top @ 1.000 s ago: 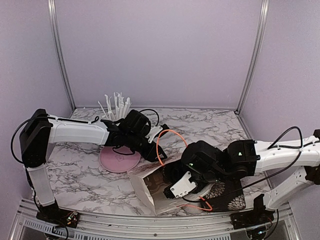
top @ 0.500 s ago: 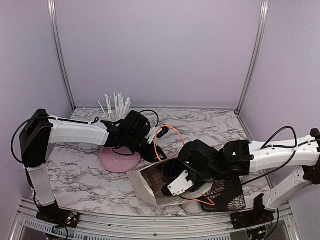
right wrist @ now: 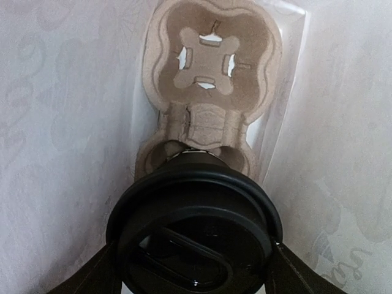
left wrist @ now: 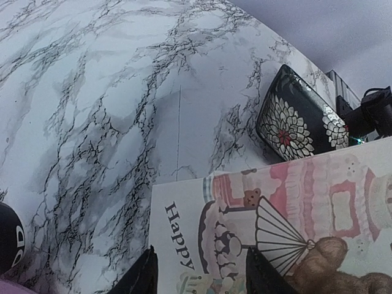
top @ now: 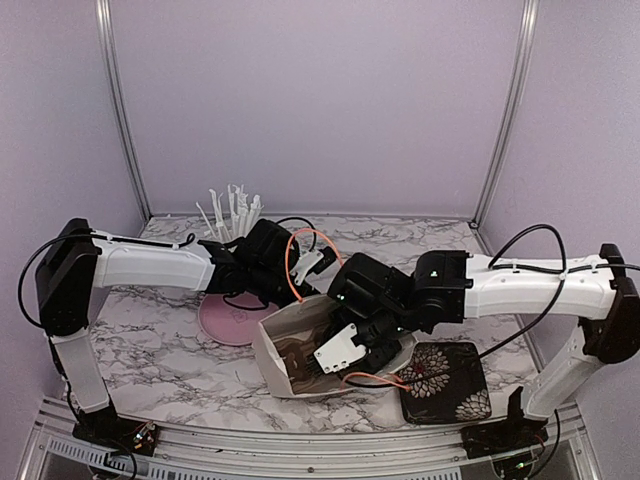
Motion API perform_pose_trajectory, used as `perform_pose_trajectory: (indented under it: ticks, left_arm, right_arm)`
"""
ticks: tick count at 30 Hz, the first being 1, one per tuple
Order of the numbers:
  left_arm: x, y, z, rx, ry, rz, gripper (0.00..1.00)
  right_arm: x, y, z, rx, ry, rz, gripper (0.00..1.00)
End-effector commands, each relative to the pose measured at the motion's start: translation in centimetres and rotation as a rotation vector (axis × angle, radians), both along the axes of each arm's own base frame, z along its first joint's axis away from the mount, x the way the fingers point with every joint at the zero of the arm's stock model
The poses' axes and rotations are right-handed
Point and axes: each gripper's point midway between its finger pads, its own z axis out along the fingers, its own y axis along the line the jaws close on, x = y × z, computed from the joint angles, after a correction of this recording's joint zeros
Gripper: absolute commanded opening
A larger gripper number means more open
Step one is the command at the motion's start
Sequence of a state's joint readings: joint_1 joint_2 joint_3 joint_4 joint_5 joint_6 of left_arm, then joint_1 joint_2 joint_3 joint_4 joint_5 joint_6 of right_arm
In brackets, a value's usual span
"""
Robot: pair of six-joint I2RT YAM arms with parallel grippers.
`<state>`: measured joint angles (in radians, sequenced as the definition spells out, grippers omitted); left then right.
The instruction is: Pack the takeout coffee
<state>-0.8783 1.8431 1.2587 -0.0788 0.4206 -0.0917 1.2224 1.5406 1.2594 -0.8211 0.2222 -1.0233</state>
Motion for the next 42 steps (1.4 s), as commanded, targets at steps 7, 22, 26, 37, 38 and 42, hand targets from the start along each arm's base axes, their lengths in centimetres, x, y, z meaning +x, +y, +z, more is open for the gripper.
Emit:
perform_pose_trajectory:
  ticks: [7,22,26,37,38,42]
  left_arm:
    - [-3.6,-1.2,2.3,-0.104,0.121,-0.125,0.49]
    - [-1.0,1.1,3.2,-0.038,0.051,0.009,0.51]
    - [1.5,3.6,4.3,-0.026,-0.003,0.096,0.51]
    - [5.2,8.8,9.3,0.015,-0.149,0.249,0.56]
    - [5.3,9.3,9.9,0.019,-0.166,0.266,0.57]
    - [5.4,10.9,12.2,0.027,-0.214,0.301,0.58]
  right_arm:
    - [-3.6,0.5,1.4,-0.042,0.340,-0.036,0.75]
    - [-3.7,0.5,-0.7,-0.089,0.376,0.009,0.74]
    - [-3.4,0.2,-2.0,-0.059,0.340,0.025,0.74]
    - [-1.3,-0.6,-5.6,-0.129,0.352,-0.105,0.75]
    - [-1.3,-0.4,-5.4,-0.118,0.357,-0.107,0.75]
    - [-1.4,0.3,-3.7,-0.080,0.368,-0.095,0.77]
